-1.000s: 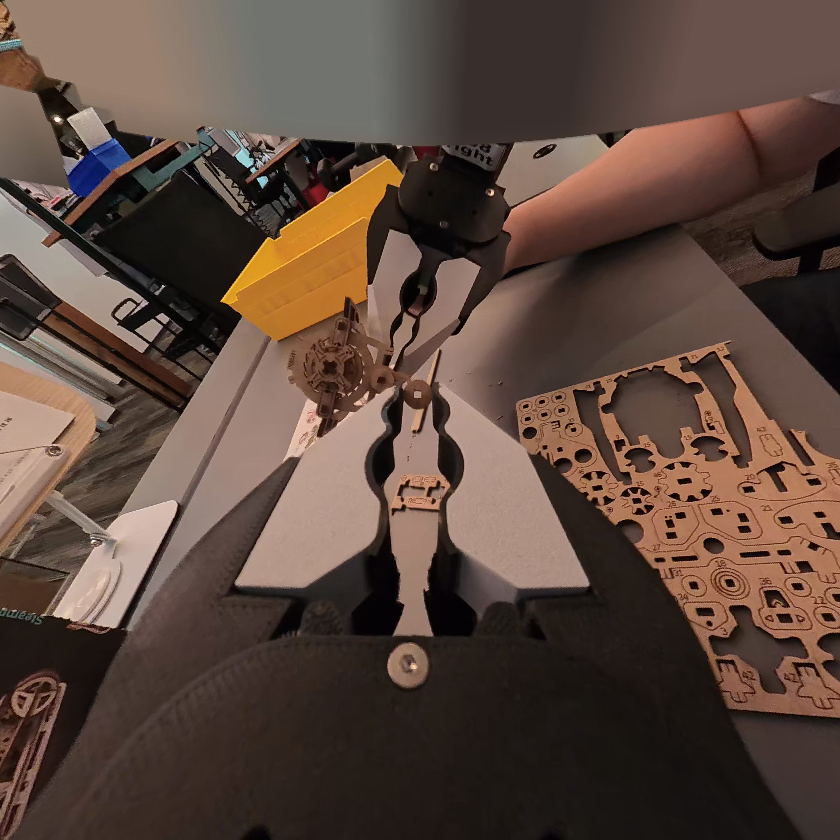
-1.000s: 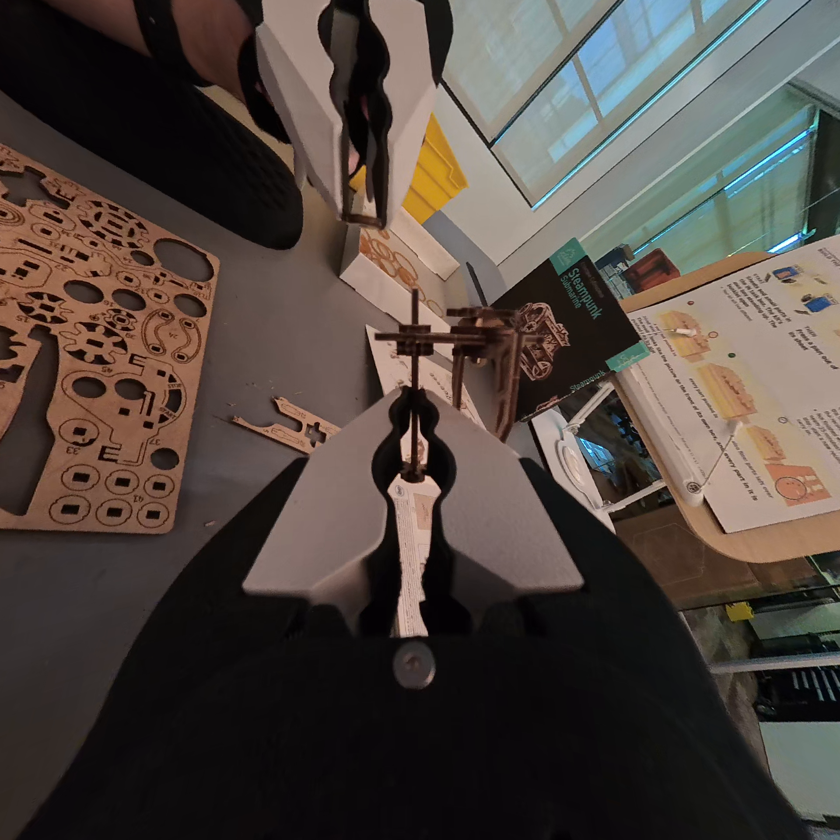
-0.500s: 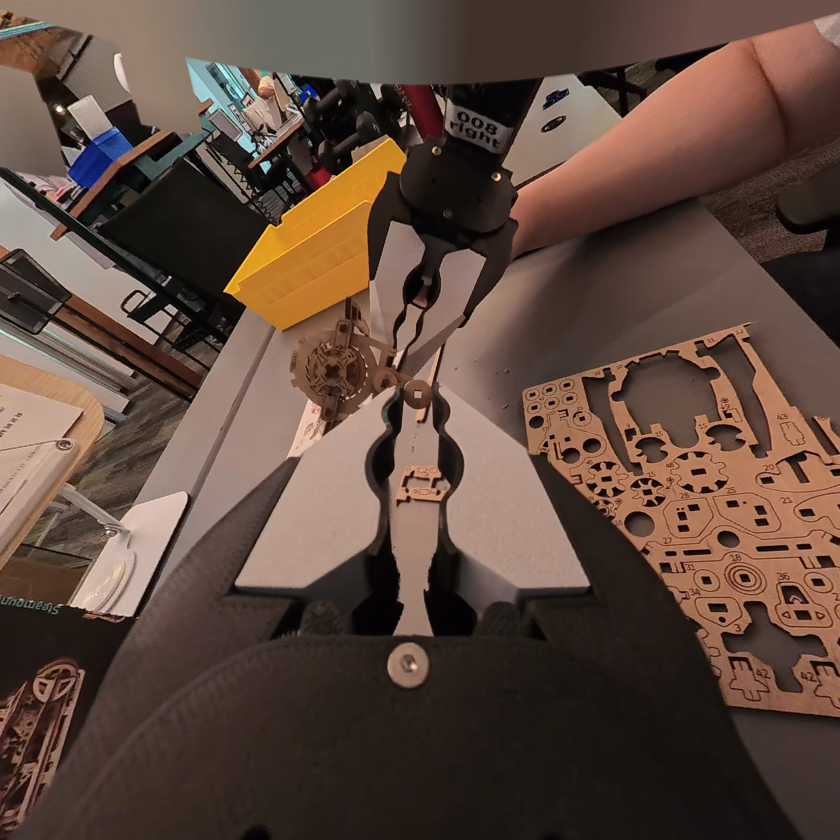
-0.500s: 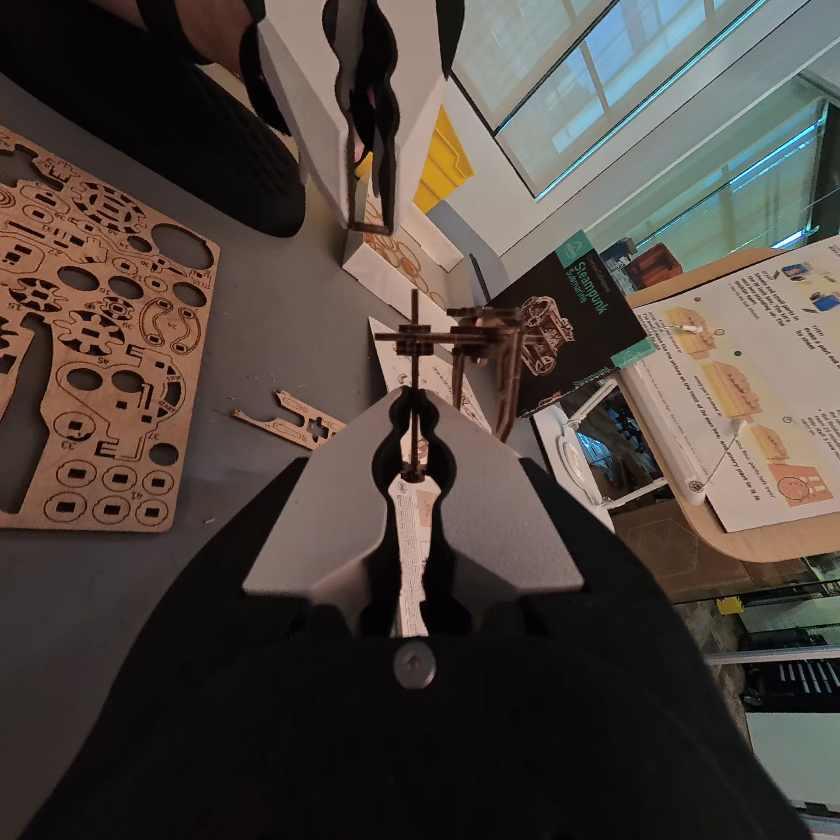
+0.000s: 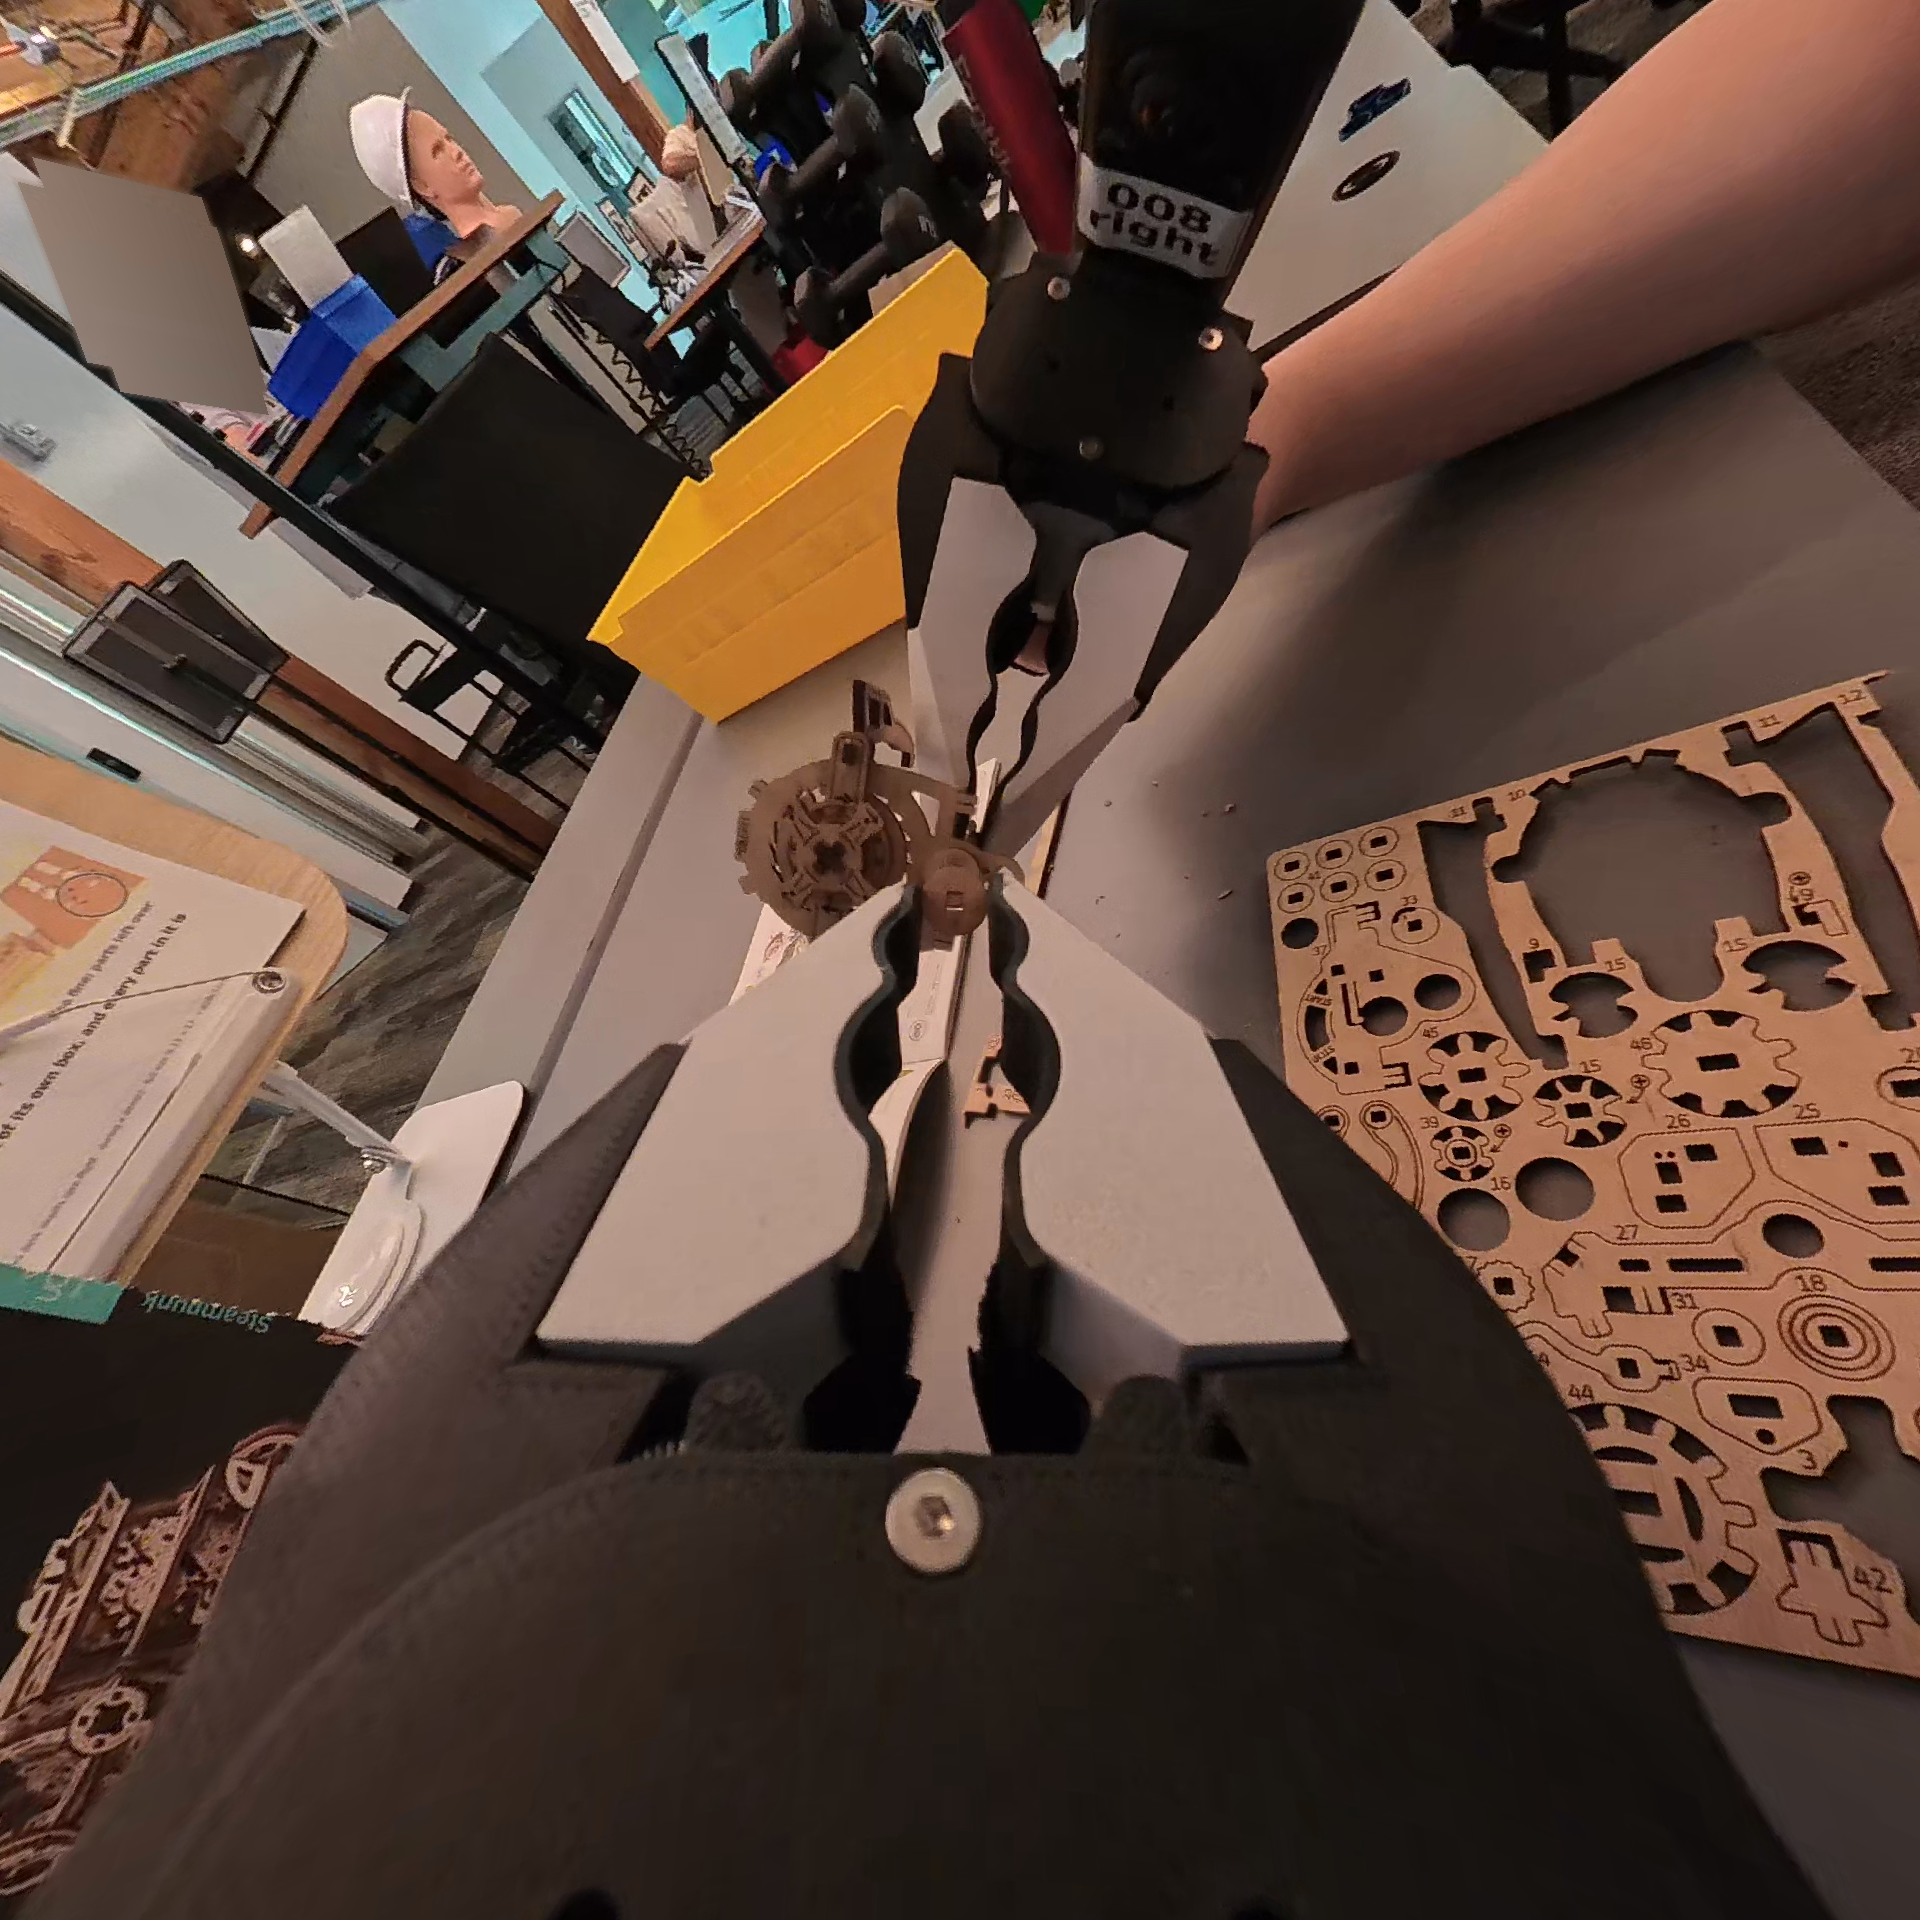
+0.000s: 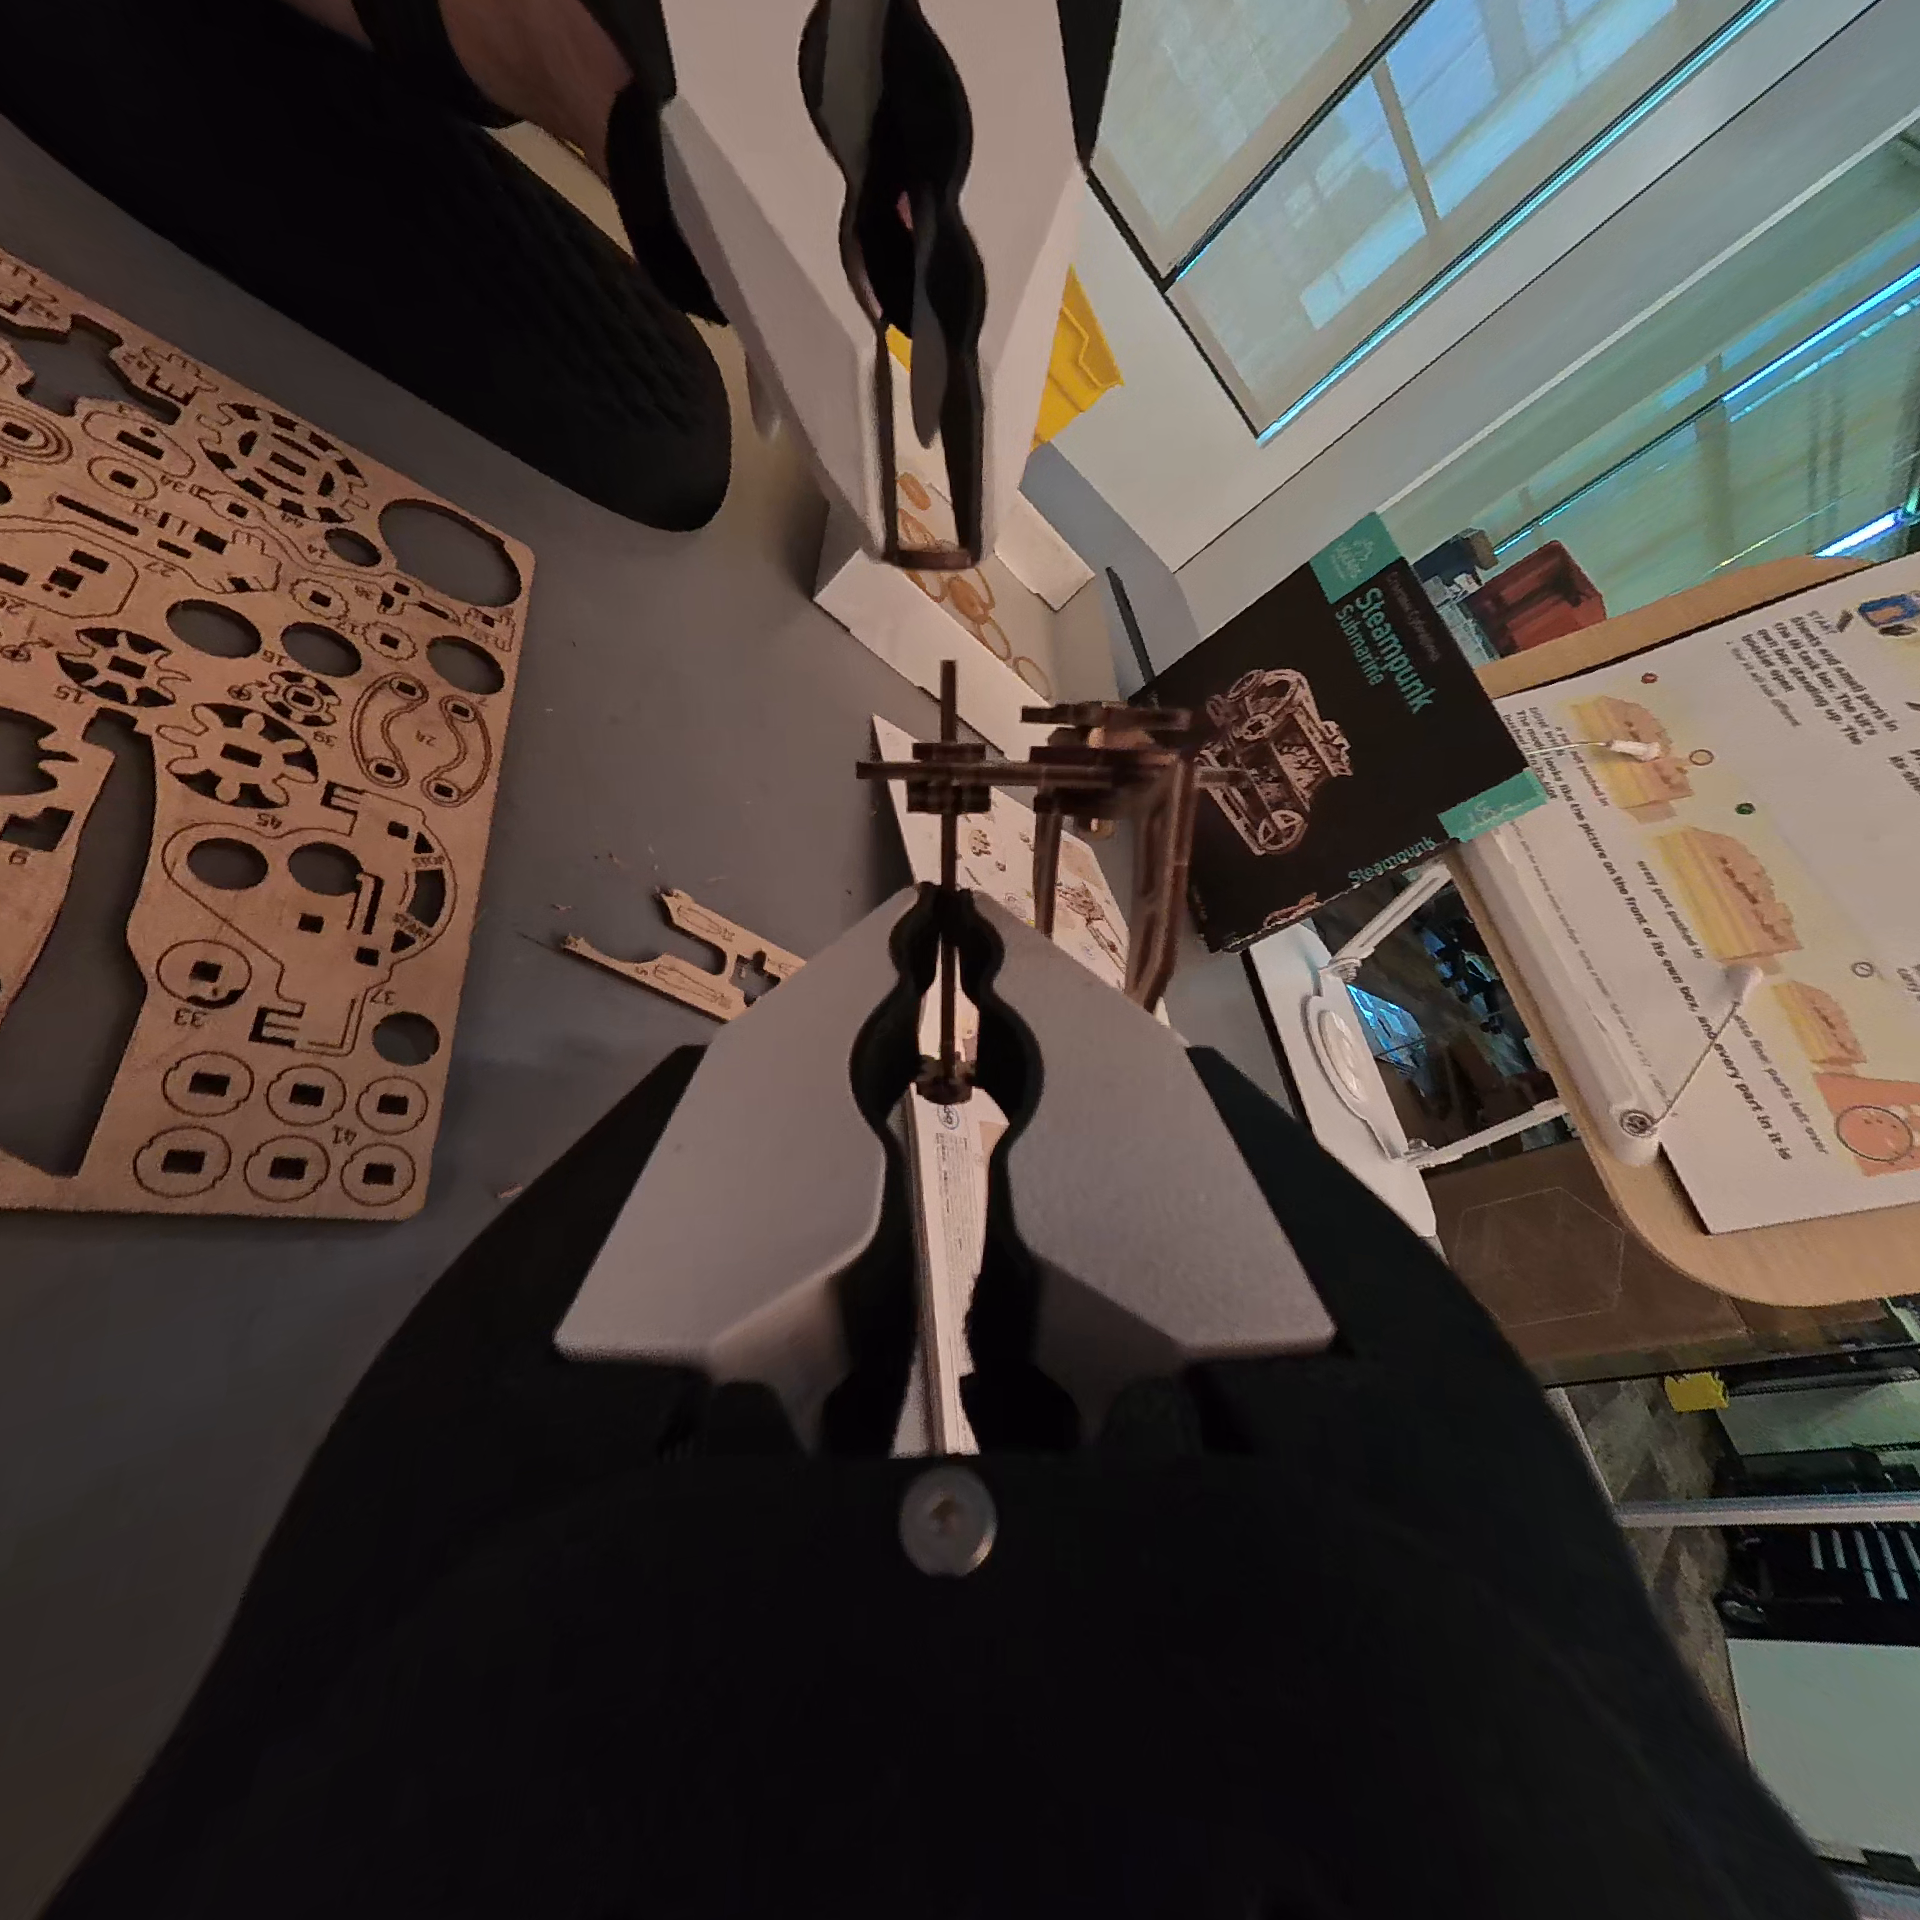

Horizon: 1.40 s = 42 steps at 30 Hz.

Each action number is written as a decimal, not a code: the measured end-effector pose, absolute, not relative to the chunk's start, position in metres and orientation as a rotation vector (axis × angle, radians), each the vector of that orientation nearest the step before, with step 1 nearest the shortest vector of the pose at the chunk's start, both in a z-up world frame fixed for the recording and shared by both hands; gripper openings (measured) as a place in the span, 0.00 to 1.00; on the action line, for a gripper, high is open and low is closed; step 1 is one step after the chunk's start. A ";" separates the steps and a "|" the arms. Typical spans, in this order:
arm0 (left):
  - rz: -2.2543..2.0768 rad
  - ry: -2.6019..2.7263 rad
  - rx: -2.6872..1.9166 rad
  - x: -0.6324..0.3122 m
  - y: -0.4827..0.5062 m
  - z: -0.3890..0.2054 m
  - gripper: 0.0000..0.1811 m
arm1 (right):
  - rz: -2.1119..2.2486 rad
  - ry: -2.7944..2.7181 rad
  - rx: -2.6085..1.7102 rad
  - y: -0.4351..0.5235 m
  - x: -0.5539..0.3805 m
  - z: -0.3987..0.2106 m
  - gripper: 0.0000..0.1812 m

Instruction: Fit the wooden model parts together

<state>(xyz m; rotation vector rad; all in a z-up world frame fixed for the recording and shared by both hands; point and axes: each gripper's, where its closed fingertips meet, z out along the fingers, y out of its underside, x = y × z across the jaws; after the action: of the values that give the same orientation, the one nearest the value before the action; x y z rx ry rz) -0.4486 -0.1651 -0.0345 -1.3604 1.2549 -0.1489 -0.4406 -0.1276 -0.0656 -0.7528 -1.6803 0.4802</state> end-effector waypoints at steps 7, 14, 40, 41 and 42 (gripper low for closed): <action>-0.143 1.257 -1.359 -0.448 -0.165 -0.035 0.06 | 0.482 -1.684 -0.756 -0.128 -0.441 -0.067 0.00; -0.141 1.251 -1.354 -0.448 -0.165 -0.034 0.06 | 0.485 -1.694 -0.759 -0.129 -0.442 -0.069 0.00; -0.181 1.267 -1.354 -0.442 -0.168 -0.038 0.06 | 0.542 -1.702 -0.721 -0.143 -0.444 -0.065 0.00; -0.186 1.267 -1.354 -0.442 -0.169 -0.038 0.06 | 0.543 -1.702 -0.719 -0.143 -0.444 -0.065 0.00; -0.191 1.267 -1.354 -0.442 -0.169 -0.038 0.06 | 0.546 -1.701 -0.720 -0.143 -0.444 -0.065 0.00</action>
<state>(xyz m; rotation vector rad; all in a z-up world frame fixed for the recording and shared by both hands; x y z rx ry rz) -0.4418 -0.1692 -0.0377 -1.3542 1.2673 -0.1906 -0.4439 -0.1435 -0.0650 -0.7196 -1.7011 0.5457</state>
